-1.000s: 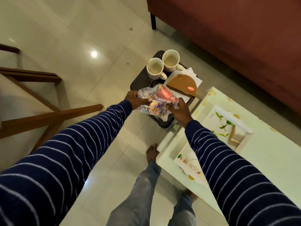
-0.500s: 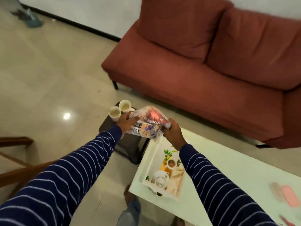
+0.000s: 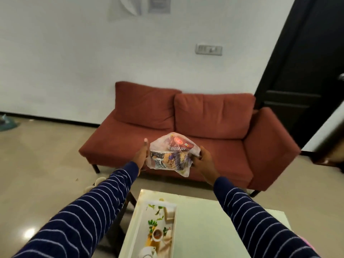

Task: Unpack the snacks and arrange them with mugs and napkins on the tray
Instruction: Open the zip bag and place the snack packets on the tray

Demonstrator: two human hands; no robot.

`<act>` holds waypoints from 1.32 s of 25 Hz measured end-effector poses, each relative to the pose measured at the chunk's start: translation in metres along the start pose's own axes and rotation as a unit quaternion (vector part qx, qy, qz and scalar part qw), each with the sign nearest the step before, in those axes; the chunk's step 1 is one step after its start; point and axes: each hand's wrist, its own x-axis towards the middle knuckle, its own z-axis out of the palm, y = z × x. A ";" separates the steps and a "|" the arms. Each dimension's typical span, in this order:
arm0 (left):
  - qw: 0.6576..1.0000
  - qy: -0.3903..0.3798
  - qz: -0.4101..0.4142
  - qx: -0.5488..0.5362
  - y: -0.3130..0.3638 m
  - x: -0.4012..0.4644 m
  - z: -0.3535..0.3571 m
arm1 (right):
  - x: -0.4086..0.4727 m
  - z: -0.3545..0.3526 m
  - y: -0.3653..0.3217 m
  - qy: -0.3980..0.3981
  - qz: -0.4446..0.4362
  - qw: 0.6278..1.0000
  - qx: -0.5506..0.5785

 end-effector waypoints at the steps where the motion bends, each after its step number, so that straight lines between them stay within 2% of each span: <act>1: 1.000 -0.014 -0.002 0.013 0.012 -0.008 0.018 | -0.005 -0.023 -0.014 0.008 -0.006 1.000 0.010; 3: 0.999 -0.043 -0.009 0.012 0.035 -0.020 0.045 | -0.009 -0.058 -0.038 0.010 -0.021 0.999 0.031; 7: 0.988 -0.135 0.038 -0.070 0.092 -0.034 0.088 | -0.012 -0.112 -0.089 0.015 -0.062 0.997 0.045; 14: 0.973 -0.208 0.075 -0.066 0.167 -0.043 0.110 | -0.001 -0.139 -0.141 0.059 -0.110 0.992 0.037; 17: 0.973 -0.207 0.088 -0.053 0.193 -0.044 0.110 | -0.001 -0.143 -0.155 0.039 -0.119 0.992 0.021; 21: 0.975 -0.171 0.129 0.051 0.222 -0.048 0.121 | 0.007 -0.153 -0.170 0.040 -0.136 0.990 0.004; 27: 0.969 -0.179 0.167 0.025 0.252 -0.050 0.155 | 0.006 -0.191 -0.184 0.045 -0.137 0.988 -0.049; 33: 0.946 -0.164 0.279 -0.035 0.263 -0.053 0.197 | 0.006 -0.246 -0.209 -0.012 -0.151 0.983 -0.107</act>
